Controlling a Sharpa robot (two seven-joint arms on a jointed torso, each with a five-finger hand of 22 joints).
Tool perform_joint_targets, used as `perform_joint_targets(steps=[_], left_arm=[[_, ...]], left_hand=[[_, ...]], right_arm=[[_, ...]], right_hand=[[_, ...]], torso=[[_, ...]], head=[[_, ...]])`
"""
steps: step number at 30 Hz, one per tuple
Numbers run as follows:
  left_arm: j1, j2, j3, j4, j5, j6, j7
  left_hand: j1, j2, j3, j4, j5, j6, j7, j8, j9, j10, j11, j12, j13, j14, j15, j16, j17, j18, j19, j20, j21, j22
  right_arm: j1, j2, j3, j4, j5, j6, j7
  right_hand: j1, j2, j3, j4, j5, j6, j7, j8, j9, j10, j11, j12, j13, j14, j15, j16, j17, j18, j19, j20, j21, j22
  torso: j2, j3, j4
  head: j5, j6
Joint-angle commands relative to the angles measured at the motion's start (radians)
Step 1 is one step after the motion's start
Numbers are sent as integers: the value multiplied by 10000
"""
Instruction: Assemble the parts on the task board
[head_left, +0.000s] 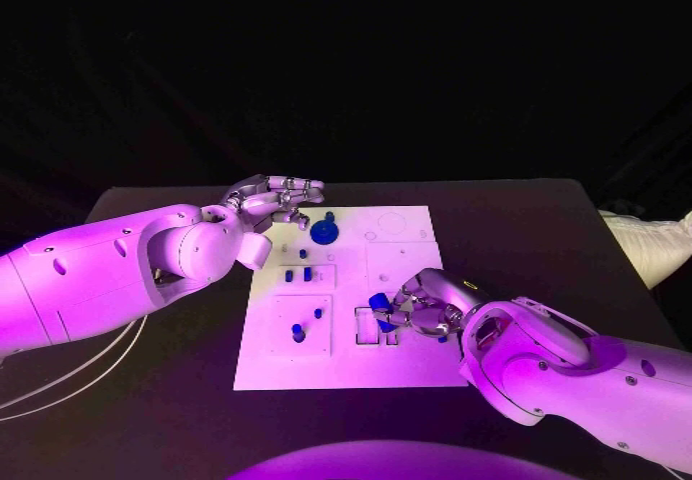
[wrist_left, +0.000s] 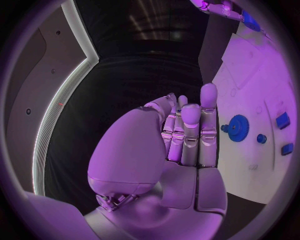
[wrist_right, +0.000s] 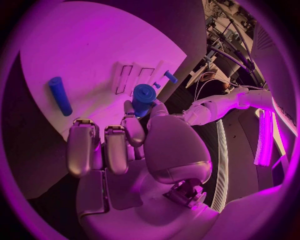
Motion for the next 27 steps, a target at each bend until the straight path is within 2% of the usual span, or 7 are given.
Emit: perform_joint_targets(steps=[1,7,15,19,21,25,27], left_arm=[[2,20,6,11,-21,200,32],[2,32,6,14,-21,221,17],[1,80,6,-13,-21,243,5],[1,113,6,-31,-21,254,3],[1,126,6,-35,-21,262,0],[1,133,6,-40,-21,266,-6],[1,129,6,-40,-21,267,-11]], left_hand=[[-118,-6,-60,-18,36,-91,-8,45,-6,-70,26,62,13,-68,9,-15,-8,188,-66,29,-47,-21],[-136,0,-66,-12,37,-99,-8,48,-6,-82,27,71,15,-69,11,-10,-6,190,-70,31,-62,-29],[-136,0,-66,-12,37,-99,-8,48,-6,-82,27,71,15,-69,11,-10,-6,190,-70,31,-62,-29],[-136,0,-66,-12,37,-99,-8,48,-6,-82,27,71,15,-69,11,-10,-6,190,-70,31,-62,-29],[-136,0,-66,-12,37,-99,-8,48,-6,-82,27,71,15,-69,11,-10,-6,190,-70,31,-62,-29],[-136,0,-66,-12,37,-99,-8,48,-6,-82,27,71,15,-69,11,-10,-6,190,-70,31,-62,-29],[-136,0,-66,-12,37,-99,-8,48,-6,-82,27,71,15,-69,11,-10,-6,190,-70,31,-62,-29]], right_arm=[[-28,108,-2,-66,387,927,-166],[-47,263,-3,-172,446,1219,-219],[-53,405,-4,-390,186,1063,-148],[-53,476,-4,-458,92,1011,-47],[-53,501,-4,-470,30,980,-3],[-53,516,-4,-477,-80,994,24],[-53,509,-4,-472,-131,1002,28]], right_hand=[[-108,23,-86,-2,-131,56,-62,2,30,94,-22,70,57,666,-64,48,476,-102,17,-37,49,34],[-225,100,-155,1,-182,119,-89,35,83,142,-44,98,113,671,-81,60,499,-109,34,-45,70,75],[-274,144,-182,-2,-164,130,-97,41,105,144,-51,80,109,668,-87,53,487,-109,34,-50,70,76],[-484,1,-413,-4,-233,128,-103,44,165,133,-56,17,91,662,-94,39,468,-108,29,-61,65,70],[-831,4,-620,-1,-460,132,-106,52,217,115,-58,-52,60,654,-95,18,437,-105,20,-65,54,55],[-1617,-62,-1114,3,-1481,104,-102,55,327,67,-55,-213,-13,636,-95,-35,362,-101,2,-66,32,29],[-1778,-78,-1221,0,-1722,98,-103,59,364,58,-53,-255,-25,636,-94,-41,356,-101,2,-65,32,34]], torso=[[-1,-6,3],[-7,-12,-15],[1,-2,-19],[0,3,-8],[3,8,-11],[6,11,-19],[10,11,-19]], head=[[34,-4],[61,-10],[75,-18],[81,-16],[86,-14],[103,-17],[106,-22]])
